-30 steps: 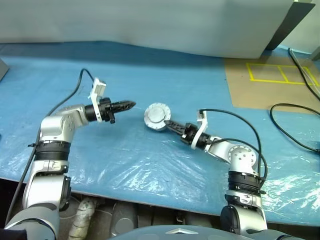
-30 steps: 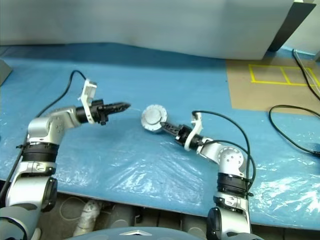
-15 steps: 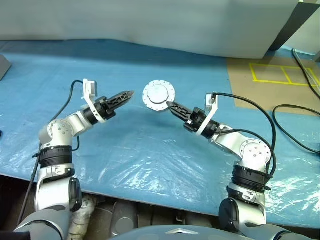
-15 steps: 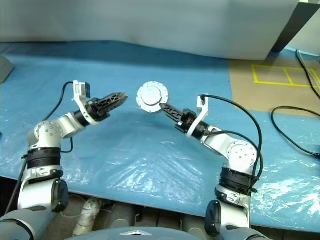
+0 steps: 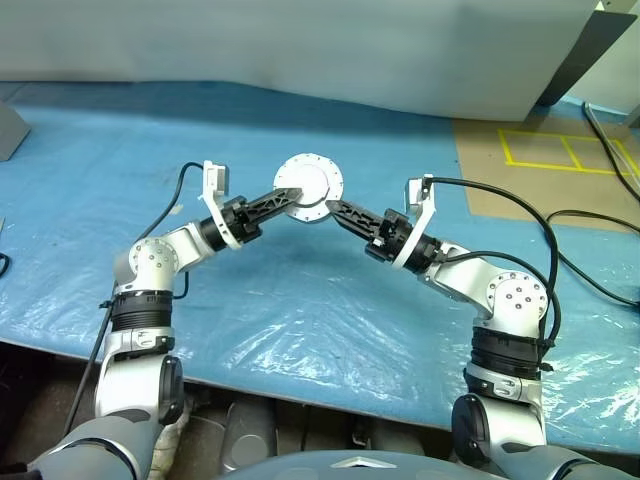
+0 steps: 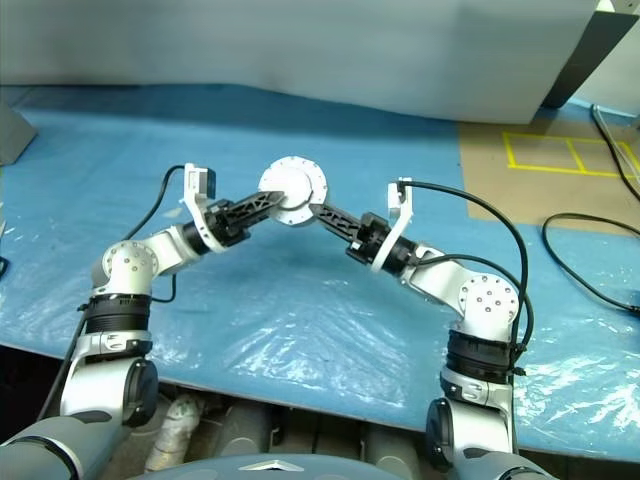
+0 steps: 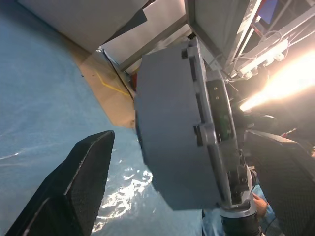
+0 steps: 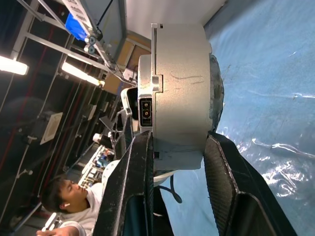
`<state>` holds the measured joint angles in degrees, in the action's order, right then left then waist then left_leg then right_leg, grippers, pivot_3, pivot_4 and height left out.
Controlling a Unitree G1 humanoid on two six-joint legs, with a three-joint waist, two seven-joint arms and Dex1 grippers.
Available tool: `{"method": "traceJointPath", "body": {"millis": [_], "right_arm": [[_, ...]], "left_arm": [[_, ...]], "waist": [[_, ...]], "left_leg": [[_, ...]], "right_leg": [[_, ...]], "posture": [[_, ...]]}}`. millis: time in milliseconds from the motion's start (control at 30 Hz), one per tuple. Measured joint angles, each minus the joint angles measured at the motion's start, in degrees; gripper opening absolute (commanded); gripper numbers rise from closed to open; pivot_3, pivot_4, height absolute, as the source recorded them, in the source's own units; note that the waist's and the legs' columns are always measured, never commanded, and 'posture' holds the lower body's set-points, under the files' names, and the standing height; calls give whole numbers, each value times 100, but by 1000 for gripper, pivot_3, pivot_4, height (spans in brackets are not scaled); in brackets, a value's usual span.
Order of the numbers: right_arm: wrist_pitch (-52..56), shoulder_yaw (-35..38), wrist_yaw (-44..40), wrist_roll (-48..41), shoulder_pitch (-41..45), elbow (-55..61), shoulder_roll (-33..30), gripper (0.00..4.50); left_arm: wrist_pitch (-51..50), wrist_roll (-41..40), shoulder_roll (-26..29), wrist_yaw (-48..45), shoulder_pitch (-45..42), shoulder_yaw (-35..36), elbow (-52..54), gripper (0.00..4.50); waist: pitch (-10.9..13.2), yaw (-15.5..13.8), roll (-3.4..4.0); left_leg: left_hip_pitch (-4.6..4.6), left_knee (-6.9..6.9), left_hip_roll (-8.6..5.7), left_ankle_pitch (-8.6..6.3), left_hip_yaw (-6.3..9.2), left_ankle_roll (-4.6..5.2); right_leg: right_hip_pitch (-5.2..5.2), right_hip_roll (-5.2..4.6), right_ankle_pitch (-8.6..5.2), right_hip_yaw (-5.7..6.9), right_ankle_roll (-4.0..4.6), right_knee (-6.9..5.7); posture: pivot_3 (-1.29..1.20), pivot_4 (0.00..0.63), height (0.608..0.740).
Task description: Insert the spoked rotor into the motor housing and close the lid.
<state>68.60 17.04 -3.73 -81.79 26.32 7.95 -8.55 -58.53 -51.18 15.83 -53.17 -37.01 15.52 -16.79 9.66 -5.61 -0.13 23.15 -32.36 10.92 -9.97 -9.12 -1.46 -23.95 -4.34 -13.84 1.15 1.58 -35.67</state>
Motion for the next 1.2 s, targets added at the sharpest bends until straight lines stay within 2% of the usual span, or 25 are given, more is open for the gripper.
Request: {"method": "traceJointPath", "body": {"millis": [300, 400, 500, 567, 667, 867, 967, 1033, 1200], "right_arm": [[-208, -213, 78, -151, -31, 0, -144, 1061], [-244, -284, 136, -166, -37, 0, -182, 1061], [-274, -320, 186, -190, -43, -17, -226, 1061], [-346, -316, 201, -318, -57, -30, -229, 1061], [-380, -331, 316, -430, -58, -67, -219, 1061], [-518, -388, 660, -602, -59, -160, -117, 1061], [-670, -442, 666, -465, -59, -155, -128, 2060], [-762, -436, 665, -389, -59, -156, -218, 2705], [-765, -459, 629, -397, -57, -266, -299, 2705]], "left_arm": [[-195, -153, -393, 385, -177, 96, -339, 4468], [-217, -222, -496, 573, -284, 226, -438, 3885], [-314, -343, -528, 651, -283, 288, -442, 2931], [-346, -457, -606, 729, -262, 358, -437, 2931], [-419, -544, -615, 833, -251, 406, -436, 2626], [-442, -599, -592, 949, -216, 426, -422, 2625], [-397, -559, -578, 984, -225, 423, -439, 2593], [-361, -471, -529, 1001, -235, 388, -483, 2398], [-252, -368, -539, 995, -336, 331, -710, 2398]], "waist": [[0, -7, 0], [0, -3, 0], [0, -5, 0], [0, -8, 0], [0, -5, 0], [0, -6, 0], [0, -8, 0], [0, -8, 0], [0, -9, -1]], "left_leg": [[23, -13, -6, 0, 36, 0], [27, -22, -5, 0, 43, 0], [27, -24, -5, 0, 46, 0], [30, -28, -5, 0, 50, 0], [30, -31, -5, 0, 52, 0], [31, -35, -5, 0, 54, 0], [30, -35, -5, 0, 54, 0], [30, -36, -6, 0, 56, 0], [31, -38, -7, 0, 58, 0]], "right_leg": [[1, 0, 0, 22, 0, 0], [2, 0, 0, 26, 0, -2], [4, 0, 1, 27, -1, -3], [7, 0, 1, 29, -1, -2], [8, 0, 1, 30, -2, -3], [10, 0, 3, 30, -4, -3], [13, 0, 3, 30, -6, -2], [16, 0, 5, 31, -8, -1], [17, 0, 7, 31, -12, 0]], "posture": [[0, 150, 740], [0, 150, 740], [0, 150, 740], [0, 150, 740], [0, 150, 740], [0, 150, 740], [0, 150, 740], [0, 150, 740], [0, 150, 740]]}}
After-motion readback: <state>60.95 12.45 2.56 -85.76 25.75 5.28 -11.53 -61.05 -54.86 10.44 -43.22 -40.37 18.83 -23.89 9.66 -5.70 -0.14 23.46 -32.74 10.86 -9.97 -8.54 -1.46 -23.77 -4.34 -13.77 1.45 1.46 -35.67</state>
